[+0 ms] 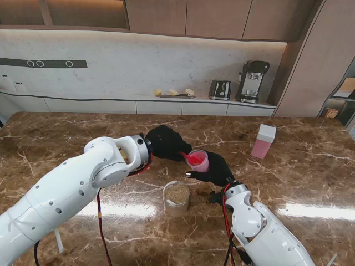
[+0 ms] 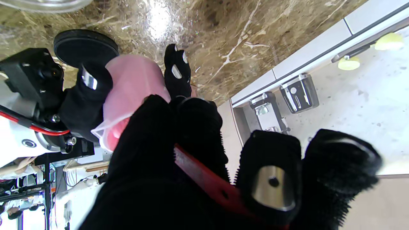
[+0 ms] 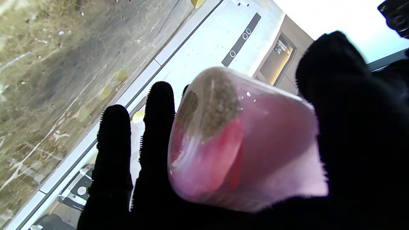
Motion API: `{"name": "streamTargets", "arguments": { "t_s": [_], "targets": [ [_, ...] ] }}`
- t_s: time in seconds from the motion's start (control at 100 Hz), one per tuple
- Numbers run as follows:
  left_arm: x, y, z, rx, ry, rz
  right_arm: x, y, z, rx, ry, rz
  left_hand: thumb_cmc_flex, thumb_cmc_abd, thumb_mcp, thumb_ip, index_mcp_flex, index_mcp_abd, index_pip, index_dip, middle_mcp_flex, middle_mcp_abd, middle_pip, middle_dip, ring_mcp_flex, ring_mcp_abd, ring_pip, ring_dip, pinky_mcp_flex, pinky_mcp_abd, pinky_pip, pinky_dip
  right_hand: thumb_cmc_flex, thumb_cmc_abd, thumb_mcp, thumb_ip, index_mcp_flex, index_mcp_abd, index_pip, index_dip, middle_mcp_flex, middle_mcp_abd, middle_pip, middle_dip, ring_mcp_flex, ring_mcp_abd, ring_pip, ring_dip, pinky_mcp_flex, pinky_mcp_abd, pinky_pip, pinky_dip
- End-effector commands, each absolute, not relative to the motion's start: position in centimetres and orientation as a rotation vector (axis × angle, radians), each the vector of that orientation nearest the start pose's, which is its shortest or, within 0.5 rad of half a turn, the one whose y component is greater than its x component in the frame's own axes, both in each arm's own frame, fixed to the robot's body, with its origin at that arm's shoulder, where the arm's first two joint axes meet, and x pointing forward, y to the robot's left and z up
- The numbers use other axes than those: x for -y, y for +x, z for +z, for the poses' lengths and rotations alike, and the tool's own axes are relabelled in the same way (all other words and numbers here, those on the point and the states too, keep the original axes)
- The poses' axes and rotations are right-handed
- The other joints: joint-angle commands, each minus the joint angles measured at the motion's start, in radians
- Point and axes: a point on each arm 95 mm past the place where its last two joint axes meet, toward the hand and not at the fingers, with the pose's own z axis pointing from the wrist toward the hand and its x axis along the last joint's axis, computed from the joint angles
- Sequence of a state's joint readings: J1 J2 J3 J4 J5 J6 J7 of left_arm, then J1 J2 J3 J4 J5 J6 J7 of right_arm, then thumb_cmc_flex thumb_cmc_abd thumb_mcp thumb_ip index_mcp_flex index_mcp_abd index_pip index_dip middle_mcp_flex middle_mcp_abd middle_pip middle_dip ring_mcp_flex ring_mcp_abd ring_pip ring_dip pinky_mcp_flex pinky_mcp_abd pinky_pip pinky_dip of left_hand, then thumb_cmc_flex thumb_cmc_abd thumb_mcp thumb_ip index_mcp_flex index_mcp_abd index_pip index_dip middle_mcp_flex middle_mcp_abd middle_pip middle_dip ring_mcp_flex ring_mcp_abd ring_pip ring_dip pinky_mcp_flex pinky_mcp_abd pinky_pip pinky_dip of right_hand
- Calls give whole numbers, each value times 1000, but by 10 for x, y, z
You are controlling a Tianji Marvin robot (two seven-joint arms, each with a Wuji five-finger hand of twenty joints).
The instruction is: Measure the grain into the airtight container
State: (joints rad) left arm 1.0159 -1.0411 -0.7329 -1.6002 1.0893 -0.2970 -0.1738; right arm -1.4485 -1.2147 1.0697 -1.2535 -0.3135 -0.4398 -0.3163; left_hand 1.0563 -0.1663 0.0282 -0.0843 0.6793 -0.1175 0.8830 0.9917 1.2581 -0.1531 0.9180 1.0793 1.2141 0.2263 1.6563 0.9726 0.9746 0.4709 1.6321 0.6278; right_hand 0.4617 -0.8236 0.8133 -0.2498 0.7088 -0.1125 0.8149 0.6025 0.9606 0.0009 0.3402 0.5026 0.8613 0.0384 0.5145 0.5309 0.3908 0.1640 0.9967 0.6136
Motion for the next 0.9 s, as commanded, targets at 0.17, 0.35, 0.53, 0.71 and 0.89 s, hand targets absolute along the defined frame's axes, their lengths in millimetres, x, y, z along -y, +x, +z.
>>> {"name": "streamTargets", "arguments": {
  "t_s": [0.17, 0.35, 0.53, 0.71, 0.89],
  "targets": [
    [138, 442, -228, -2055, -376, -1537, -35, 407, -380, 1047, -1902, -2528, 51, 25, 6, 15, 9, -115, 47, 28, 51, -26, 38, 8, 51, -10, 113, -1, 29, 21, 78, -12, 80, 212, 186, -26, 91, -140, 62, 10, -7, -12, -1, 4, 11, -7, 8, 4, -7, 2, -18, 3],
    [136, 442, -231, -2054, -452, -1532, -35, 407, -380, 1050, -1901, -2526, 65, 26, 24, 11, 18, -170, 46, 113, 41, -19, 40, 12, 51, 9, 106, 5, 8, 56, 63, 11, 79, 210, 186, -25, 90, -140, 62, 10, -8, -13, -1, 4, 11, -6, 8, 4, -8, 3, -18, 3],
    [134, 444, -234, -2034, -540, -1551, -35, 407, -380, 1048, -1902, -2527, -28, -22, 202, -13, 43, -189, 38, 162, 37, -17, 48, 14, 50, 35, 97, 18, 3, 77, 48, 50, 80, 211, 187, -25, 90, -140, 62, 10, -8, -12, -2, 4, 11, -5, 8, 4, -7, 2, -18, 3],
    [131, 446, -240, -2022, -618, -1561, -35, 407, -380, 1047, -1903, -2526, -48, -25, 227, -12, 47, -211, 43, 192, 30, 15, 51, 15, 51, 32, 97, 18, 2, 76, 49, 48, 79, 212, 186, -26, 90, -140, 62, 9, -8, -12, -2, 4, 10, -6, 8, 4, -8, 1, -18, 2],
    [128, 448, -244, -2014, -655, -1574, -35, 407, -380, 1046, -1905, -2525, -81, -40, 282, -15, 67, -236, 31, 235, 28, 9, 57, 11, 50, 32, 97, 17, 1, 86, 49, 43, 78, 214, 185, -26, 91, -140, 63, 9, -7, -11, -2, 4, 10, -6, 8, 4, -8, 2, -18, 2]
  ]
}}
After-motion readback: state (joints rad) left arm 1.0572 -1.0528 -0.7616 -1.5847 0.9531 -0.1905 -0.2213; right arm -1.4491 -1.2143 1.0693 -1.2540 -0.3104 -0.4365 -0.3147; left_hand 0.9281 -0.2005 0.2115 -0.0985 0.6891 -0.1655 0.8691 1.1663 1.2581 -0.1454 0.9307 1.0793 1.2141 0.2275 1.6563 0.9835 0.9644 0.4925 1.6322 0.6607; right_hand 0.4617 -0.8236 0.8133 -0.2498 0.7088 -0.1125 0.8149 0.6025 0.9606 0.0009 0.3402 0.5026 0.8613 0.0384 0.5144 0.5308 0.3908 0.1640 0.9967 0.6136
